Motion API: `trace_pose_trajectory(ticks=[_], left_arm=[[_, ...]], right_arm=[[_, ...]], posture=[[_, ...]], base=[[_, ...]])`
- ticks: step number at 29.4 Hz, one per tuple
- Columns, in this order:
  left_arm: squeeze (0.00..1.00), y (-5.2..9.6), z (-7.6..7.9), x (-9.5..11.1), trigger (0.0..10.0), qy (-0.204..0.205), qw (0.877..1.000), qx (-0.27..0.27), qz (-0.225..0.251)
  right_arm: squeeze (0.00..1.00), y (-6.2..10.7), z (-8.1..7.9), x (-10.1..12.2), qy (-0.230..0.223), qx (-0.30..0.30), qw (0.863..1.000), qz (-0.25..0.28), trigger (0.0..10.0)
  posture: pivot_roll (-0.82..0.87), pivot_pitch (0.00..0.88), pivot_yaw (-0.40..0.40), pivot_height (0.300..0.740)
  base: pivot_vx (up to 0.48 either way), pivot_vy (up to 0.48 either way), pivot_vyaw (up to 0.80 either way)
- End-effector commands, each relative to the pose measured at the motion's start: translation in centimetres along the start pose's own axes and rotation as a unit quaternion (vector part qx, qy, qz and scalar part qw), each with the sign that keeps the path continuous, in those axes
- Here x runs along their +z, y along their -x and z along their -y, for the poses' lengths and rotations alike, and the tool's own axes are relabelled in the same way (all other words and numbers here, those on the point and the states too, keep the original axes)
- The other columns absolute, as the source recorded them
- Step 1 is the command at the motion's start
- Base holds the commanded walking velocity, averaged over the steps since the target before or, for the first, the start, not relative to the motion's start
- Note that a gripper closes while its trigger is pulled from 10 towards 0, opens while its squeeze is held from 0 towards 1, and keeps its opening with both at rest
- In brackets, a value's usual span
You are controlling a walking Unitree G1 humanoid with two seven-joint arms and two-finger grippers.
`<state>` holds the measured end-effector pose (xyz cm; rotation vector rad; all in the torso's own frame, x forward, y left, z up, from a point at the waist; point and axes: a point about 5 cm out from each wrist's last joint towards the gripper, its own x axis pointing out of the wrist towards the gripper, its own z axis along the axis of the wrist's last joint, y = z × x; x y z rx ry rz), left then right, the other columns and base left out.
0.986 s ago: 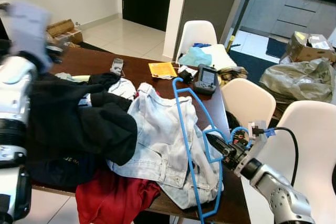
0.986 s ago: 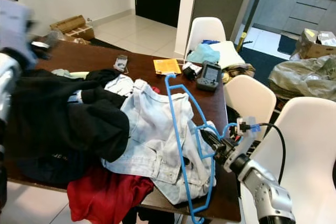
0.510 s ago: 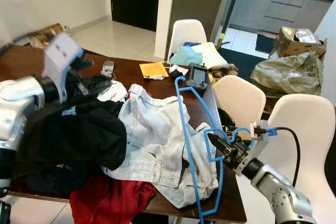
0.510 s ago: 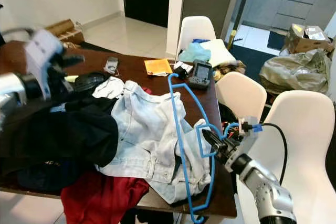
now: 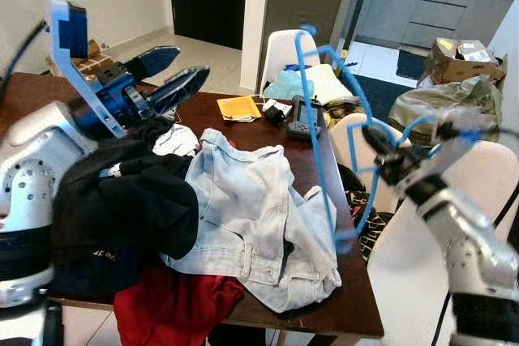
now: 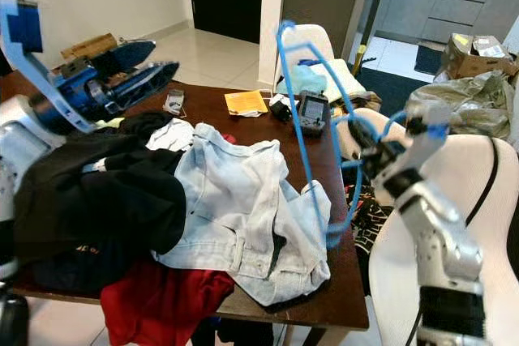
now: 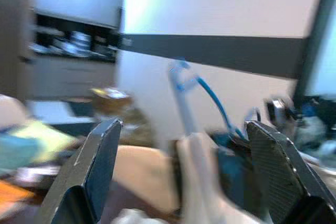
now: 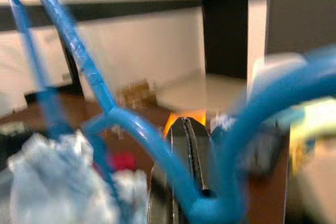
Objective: Hang hanger
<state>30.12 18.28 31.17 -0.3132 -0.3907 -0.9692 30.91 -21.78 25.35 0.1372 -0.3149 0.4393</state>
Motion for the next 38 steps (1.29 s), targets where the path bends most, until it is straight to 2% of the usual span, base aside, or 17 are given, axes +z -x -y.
trace_pose_trajectory(ticks=[1,2,3,4,5,6,8,10,12,18,20,25,26,28,32,38], left_arm=[[0.00,0.2,0.1,-0.6,10.0,0.033,0.999,-0.007,-0.001],[0.00,0.1,0.3,-1.2,10.0,0.061,0.998,-0.023,-0.002],[0.00,0.1,0.4,-1.9,10.0,0.084,0.996,-0.031,-0.007],[0.00,0.1,0.4,-1.9,10.0,0.084,0.996,-0.031,-0.007],[0.00,-0.1,0.6,-2.5,10.0,0.096,0.994,-0.040,-0.017],[0.00,-0.1,0.6,-2.5,10.0,0.096,0.994,-0.040,-0.017],[0.00,-0.5,0.8,-3.1,10.0,0.113,0.992,-0.054,-0.024],[0.00,-0.5,0.8,-3.1,10.0,0.113,0.992,-0.054,-0.024],[0.00,-1.1,0.9,-2.6,10.0,0.105,0.992,-0.062,-0.020],[0.00,-1.3,0.9,-1.6,10.0,0.096,0.993,-0.068,-0.007],[0.00,-0.5,0.8,-0.6,10.0,0.079,0.994,-0.073,-0.007],[0.00,-0.1,1.0,-0.7,10.0,0.066,0.994,-0.083,-0.027],[0.00,0.0,1.2,-1.0,0.0,0.061,0.993,-0.092,-0.038],[0.00,0.0,1.7,-1.3,0.0,0.059,0.990,-0.115,-0.052],[0.00,0.2,2.2,-0.9,0.0,0.050,0.986,-0.145,-0.059],[0.00,0.4,2.6,-0.5,0.0,0.043,0.982,-0.169,-0.066]], right_arm=[[0.00,-0.1,-0.3,0.6,0.012,0.006,1.000,0.003,10.0],[0.00,-0.4,-1.1,1.4,0.029,0.028,0.999,0.010,10.0],[0.00,-1.0,-2.5,2.1,0.046,0.061,0.997,0.015,10.0],[0.00,-1.0,-2.5,2.1,0.046,0.061,0.997,0.015,10.0],[0.00,-1.4,-4.1,2.5,0.060,0.095,0.993,0.019,10.0],[0.00,-1.4,-4.1,2.5,0.060,0.095,0.993,0.019,10.0],[0.00,-2.2,-6.6,2.8,0.077,0.146,0.986,0.021,10.0],[0.00,-2.2,-6.6,2.8,0.077,0.146,0.986,0.021,10.0],[0.00,-2.3,-7.7,2.9,0.075,0.183,0.980,0.024,10.0],[0.00,-2.0,-7.9,3.2,0.070,0.202,0.976,0.027,10.0],[0.00,-1.5,-7.7,3.9,0.074,0.213,0.974,0.030,10.0],[0.00,-1.3,-8.0,4.3,0.081,0.226,0.970,0.028,10.0],[0.00,-1.2,-8.3,4.3,0.083,0.234,0.968,0.026,10.0],[0.00,-1.1,-8.7,4.3,0.086,0.243,0.966,0.023,10.0],[0.00,-1.1,-8.6,4.2,0.093,0.240,0.966,0.015,10.0],[0.00,-1.1,-8.5,4.1,0.098,0.237,0.966,0.006,10.0]], posture=[[0.12,0.000,-0.036,0.740],[0.12,0.000,-0.033,0.740],[0.11,0.000,-0.031,0.740],[0.11,0.000,-0.031,0.740],[0.11,0.000,-0.029,0.740],[0.11,0.000,-0.029,0.740],[0.10,0.000,-0.022,0.740],[0.10,0.000,-0.022,0.740],[0.10,0.000,-0.026,0.740],[0.10,0.000,-0.025,0.740],[0.10,0.000,-0.024,0.740],[0.10,0.000,-0.026,0.740],[0.10,0.000,-0.025,0.740],[0.10,0.000,-0.024,0.740],[0.09,0.000,-0.021,0.740],[0.09,0.000,-0.021,0.740]], base=[[0.000,0.000,0.00],[0.000,0.000,0.00],[0.000,0.000,0.00],[0.000,0.000,0.00],[0.000,0.000,0.00],[0.000,0.000,0.00],[0.000,0.000,0.00],[0.000,0.000,0.00],[0.000,0.000,0.00],[0.000,0.000,0.00],[0.000,0.000,0.00],[0.000,0.000,0.00],[0.000,0.000,0.00],[0.000,0.000,0.00],[0.000,0.000,0.00],[0.000,0.000,0.00]])
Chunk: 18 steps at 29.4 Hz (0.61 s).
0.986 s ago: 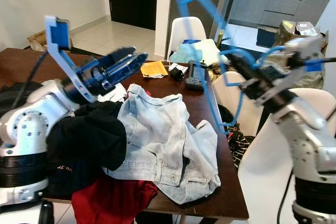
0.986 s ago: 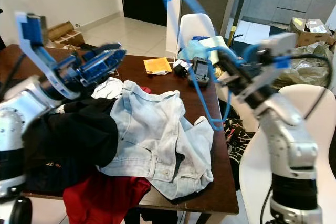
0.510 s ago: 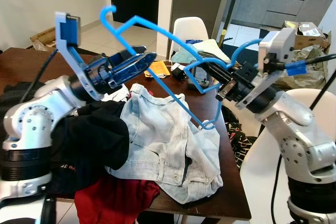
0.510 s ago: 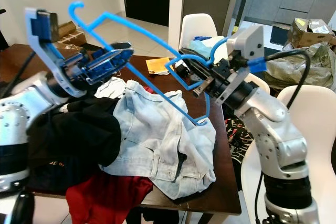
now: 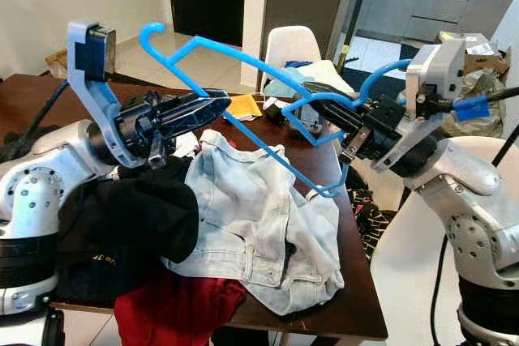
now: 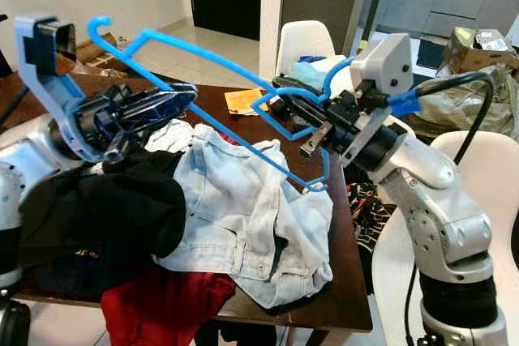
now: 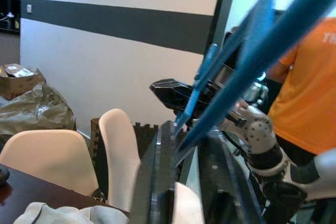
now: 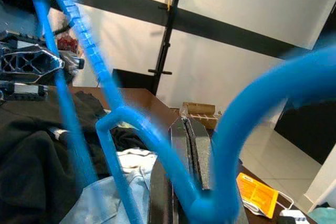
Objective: Hang hanger
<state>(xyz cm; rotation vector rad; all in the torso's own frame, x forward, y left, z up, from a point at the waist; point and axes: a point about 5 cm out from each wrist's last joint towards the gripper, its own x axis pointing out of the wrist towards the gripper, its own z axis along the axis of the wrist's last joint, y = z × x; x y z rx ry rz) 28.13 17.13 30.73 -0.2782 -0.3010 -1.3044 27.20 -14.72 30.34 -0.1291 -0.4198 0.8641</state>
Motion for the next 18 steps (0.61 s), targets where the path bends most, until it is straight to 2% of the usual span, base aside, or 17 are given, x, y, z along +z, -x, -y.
trace_pose_trajectory(ticks=[1,12,13,14,15,16,17,18], left_arm=[[0.00,0.0,0.4,0.0,0.0,0.002,1.000,-0.015,-0.011],[0.00,0.1,0.6,1.6,0.0,-0.026,0.999,-0.029,0.003],[0.00,0.2,0.6,1.9,0.0,-0.032,0.999,-0.028,0.008],[0.00,0.2,0.6,1.9,0.0,-0.032,0.999,-0.028,0.008],[0.00,0.4,0.6,2.3,0.0,-0.036,0.999,-0.028,0.014],[0.00,0.4,0.6,2.3,0.0,-0.036,0.999,-0.028,0.014],[0.00,0.7,0.7,2.7,0.0,-0.041,0.999,-0.028,0.017],[0.00,0.8,0.7,2.8,0.0,-0.042,0.999,-0.029,0.017]], right_arm=[[0.00,0.0,-0.3,-0.2,-0.003,0.007,1.000,-0.008,10.0],[0.00,-0.2,-0.3,-0.5,-0.007,0.007,1.000,-0.018,10.0],[0.31,0.0,-0.5,-0.6,-0.021,0.017,1.000,-0.014,10.0],[0.31,0.0,-0.5,-0.6,-0.021,0.017,1.000,-0.014,10.0],[1.00,0.3,-0.8,-0.8,-0.037,0.041,0.998,-0.013,10.0],[1.00,0.3,-0.8,-0.8,-0.037,0.041,0.998,-0.013,10.0],[1.00,1.2,-1.5,-0.7,-0.068,0.085,0.994,-0.003,10.0],[1.00,1.4,-1.6,-0.7,-0.074,0.094,0.993,0.000,10.0]], posture=[[0.09,0.000,-0.021,0.740],[0.09,0.000,-0.024,0.740],[0.09,0.000,-0.025,0.740],[0.09,0.000,-0.025,0.740],[0.09,0.000,-0.022,0.740],[0.09,0.000,-0.022,0.740],[0.09,0.000,-0.022,0.740],[0.09,0.000,-0.022,0.740]], base=[[0.000,0.000,0.00],[0.000,0.000,0.00],[0.000,0.000,0.00],[0.000,0.000,0.00],[0.000,0.000,0.00],[0.000,0.000,0.00],[0.000,0.000,0.00],[0.000,0.000,0.00]])
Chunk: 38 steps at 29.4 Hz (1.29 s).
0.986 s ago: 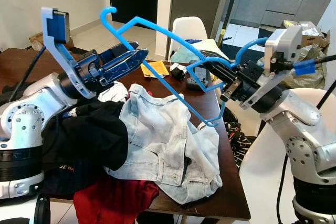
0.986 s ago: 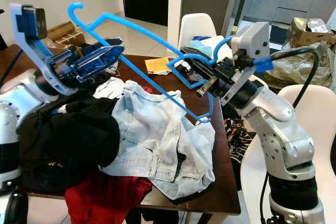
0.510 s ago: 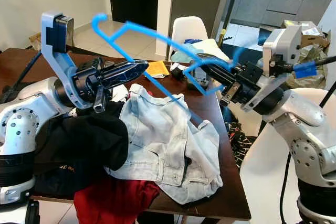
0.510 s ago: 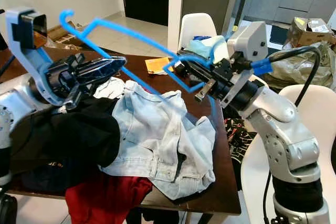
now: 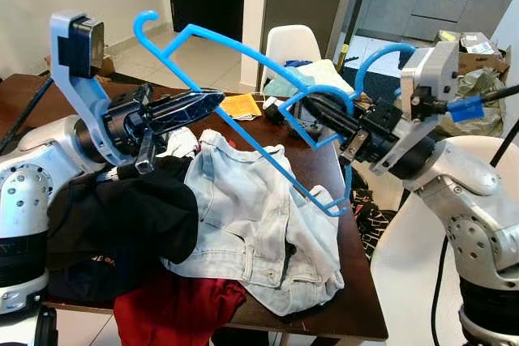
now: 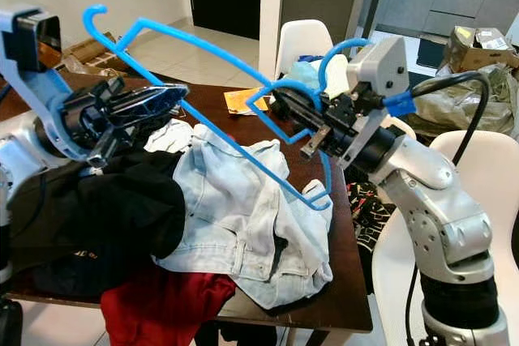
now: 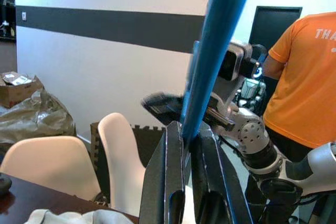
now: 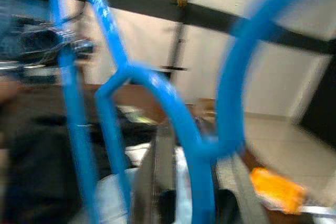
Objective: Hang hanger
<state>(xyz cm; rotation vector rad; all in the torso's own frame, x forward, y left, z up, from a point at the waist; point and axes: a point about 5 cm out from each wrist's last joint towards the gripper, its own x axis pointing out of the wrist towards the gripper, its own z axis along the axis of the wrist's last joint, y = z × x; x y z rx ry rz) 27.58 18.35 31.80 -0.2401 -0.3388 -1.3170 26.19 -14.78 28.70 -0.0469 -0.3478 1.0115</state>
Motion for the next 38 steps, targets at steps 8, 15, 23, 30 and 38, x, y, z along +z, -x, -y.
trace_pose_trajectory(ticks=[8,15,23,30,38], left_arm=[[0.00,0.4,1.1,2.3,0.0,-0.005,0.998,-0.053,0.029],[0.00,0.1,1.5,2.0,0.0,0.007,0.997,-0.069,0.014],[0.00,-0.2,1.7,2.0,0.0,0.018,0.996,-0.080,0.018],[0.00,-0.4,1.9,2.1,0.0,0.025,0.996,-0.088,0.019],[0.00,-0.5,1.8,2.1,0.0,0.028,0.996,-0.087,0.019]], right_arm=[[1.00,3.5,-0.4,0.4,-0.055,0.084,0.995,0.016,10.0],[1.00,4.5,-0.2,0.7,-0.064,0.109,0.992,0.005,10.0],[0.27,3.7,-0.8,1.6,-0.045,0.119,0.991,0.033,10.0],[0.00,2.7,-2.5,2.2,-0.057,0.170,0.983,0.050,9.4],[0.00,2.5,-3.1,2.4,-0.063,0.191,0.978,0.060,0.0]], posture=[[0.10,0.000,-0.019,0.740],[0.10,0.000,-0.018,0.740],[0.11,0.000,-0.006,0.740],[0.11,0.000,0.001,0.740],[0.11,0.000,0.002,0.740]], base=[[0.000,0.000,0.00],[0.000,0.000,0.00],[0.000,0.000,0.00],[0.000,0.000,0.00],[0.000,0.000,0.00]])
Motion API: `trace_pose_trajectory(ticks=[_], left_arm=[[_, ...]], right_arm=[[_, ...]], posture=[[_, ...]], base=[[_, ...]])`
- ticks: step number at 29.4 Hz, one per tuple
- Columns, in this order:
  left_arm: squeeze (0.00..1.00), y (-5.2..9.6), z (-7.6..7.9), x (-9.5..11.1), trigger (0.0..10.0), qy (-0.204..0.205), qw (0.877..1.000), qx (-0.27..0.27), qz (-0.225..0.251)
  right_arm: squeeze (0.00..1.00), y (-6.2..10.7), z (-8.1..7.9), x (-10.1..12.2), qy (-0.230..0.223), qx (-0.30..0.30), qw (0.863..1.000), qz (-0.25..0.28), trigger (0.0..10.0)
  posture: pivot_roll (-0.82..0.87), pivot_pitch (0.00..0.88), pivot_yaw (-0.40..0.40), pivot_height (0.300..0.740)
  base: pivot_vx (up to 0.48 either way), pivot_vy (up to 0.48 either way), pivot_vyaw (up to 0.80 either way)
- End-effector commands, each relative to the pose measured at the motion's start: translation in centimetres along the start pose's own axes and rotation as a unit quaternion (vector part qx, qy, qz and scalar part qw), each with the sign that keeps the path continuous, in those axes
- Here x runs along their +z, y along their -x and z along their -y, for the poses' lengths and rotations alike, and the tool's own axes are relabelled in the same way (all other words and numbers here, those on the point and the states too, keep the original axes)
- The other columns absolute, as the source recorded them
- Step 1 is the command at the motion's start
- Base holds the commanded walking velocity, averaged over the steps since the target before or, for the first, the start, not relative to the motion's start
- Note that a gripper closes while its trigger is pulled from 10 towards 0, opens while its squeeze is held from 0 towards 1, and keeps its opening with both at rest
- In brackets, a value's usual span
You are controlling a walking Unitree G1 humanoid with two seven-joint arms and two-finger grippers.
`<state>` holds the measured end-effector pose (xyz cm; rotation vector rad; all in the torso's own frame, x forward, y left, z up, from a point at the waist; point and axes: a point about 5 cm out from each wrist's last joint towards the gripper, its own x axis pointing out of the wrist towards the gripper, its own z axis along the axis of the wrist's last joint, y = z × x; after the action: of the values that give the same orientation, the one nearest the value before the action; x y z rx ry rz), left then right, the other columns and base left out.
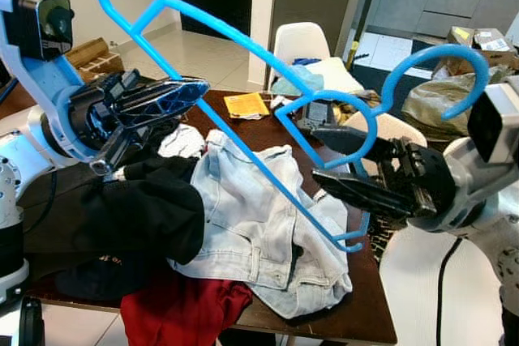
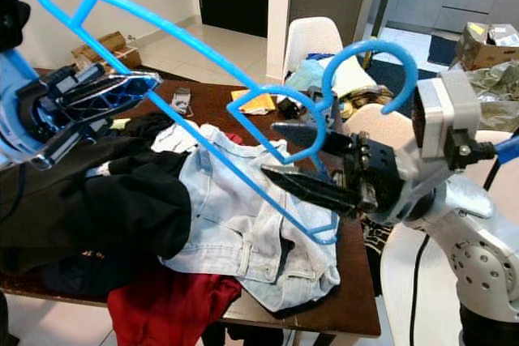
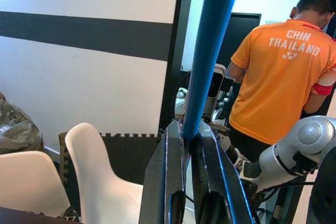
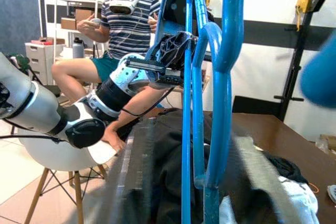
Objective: Hang hanger
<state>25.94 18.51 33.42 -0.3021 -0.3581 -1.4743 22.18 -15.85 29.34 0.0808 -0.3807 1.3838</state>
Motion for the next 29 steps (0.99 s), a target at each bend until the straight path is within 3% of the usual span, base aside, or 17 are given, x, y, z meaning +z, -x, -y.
trace_pose_trajectory(ticks=[1,20,21,24,25,26,27,28,29], left_arm=[[0.00,-0.4,0.2,0.4,0.0,-0.004,1.000,-0.012,-0.003],[0.00,-0.1,0.1,0.7,0.0,-0.010,1.000,-0.007,0.005],[0.00,-0.1,0.0,0.8,7.6,-0.011,1.000,-0.006,0.007],[0.00,-0.1,-0.1,0.8,7.6,-0.016,1.000,0.002,0.009],[0.00,-0.1,-0.4,0.8,10.0,-0.023,1.000,0.016,0.012],[0.00,-0.1,-0.4,0.8,10.0,-0.023,1.000,0.016,0.012],[0.40,-0.1,-0.5,0.5,10.0,-0.025,0.999,0.024,0.010],[0.40,-0.1,-0.5,0.5,10.0,-0.025,0.999,0.024,0.010],[1.00,0.2,-0.4,0.2,10.0,-0.022,0.999,0.026,0.001]], right_arm=[[0.00,-0.5,-0.5,0.4,0.006,0.021,1.000,0.000,0.0],[0.00,-0.7,-0.5,-0.4,0.014,0.019,0.999,-0.044,0.0],[0.00,-0.7,-0.4,-0.4,0.016,0.012,0.999,-0.042,0.0],[0.00,-0.7,-0.2,-0.4,0.017,0.007,0.999,-0.040,0.0],[0.00,-0.8,0.0,-0.5,0.019,-0.003,0.999,-0.042,0.0],[0.00,-0.8,0.0,-0.5,0.019,-0.003,0.999,-0.042,0.0],[0.00,-0.7,0.3,-0.8,0.019,-0.014,0.999,-0.044,0.0],[0.00,-0.7,0.3,-0.8,0.019,-0.014,0.999,-0.044,0.0],[0.00,-0.6,0.6,-1.0,0.019,-0.026,0.999,-0.044,0.0]], posture=[[0.11,0.000,0.003,0.740],[0.10,0.000,-0.002,0.740],[0.11,0.000,-0.003,0.740],[0.10,0.000,-0.003,0.740],[0.11,0.000,-0.005,0.740],[0.11,0.000,-0.005,0.740],[0.11,0.000,-0.004,0.740],[0.11,0.000,-0.004,0.740],[0.11,0.000,-0.004,0.740]], base=[[0.000,0.000,0.00],[0.000,0.000,0.00],[0.000,0.000,0.00],[0.000,0.000,0.00],[0.000,0.000,0.00],[0.000,0.000,0.00],[0.000,0.000,0.00],[0.000,0.000,0.00],[0.000,0.000,0.00]])
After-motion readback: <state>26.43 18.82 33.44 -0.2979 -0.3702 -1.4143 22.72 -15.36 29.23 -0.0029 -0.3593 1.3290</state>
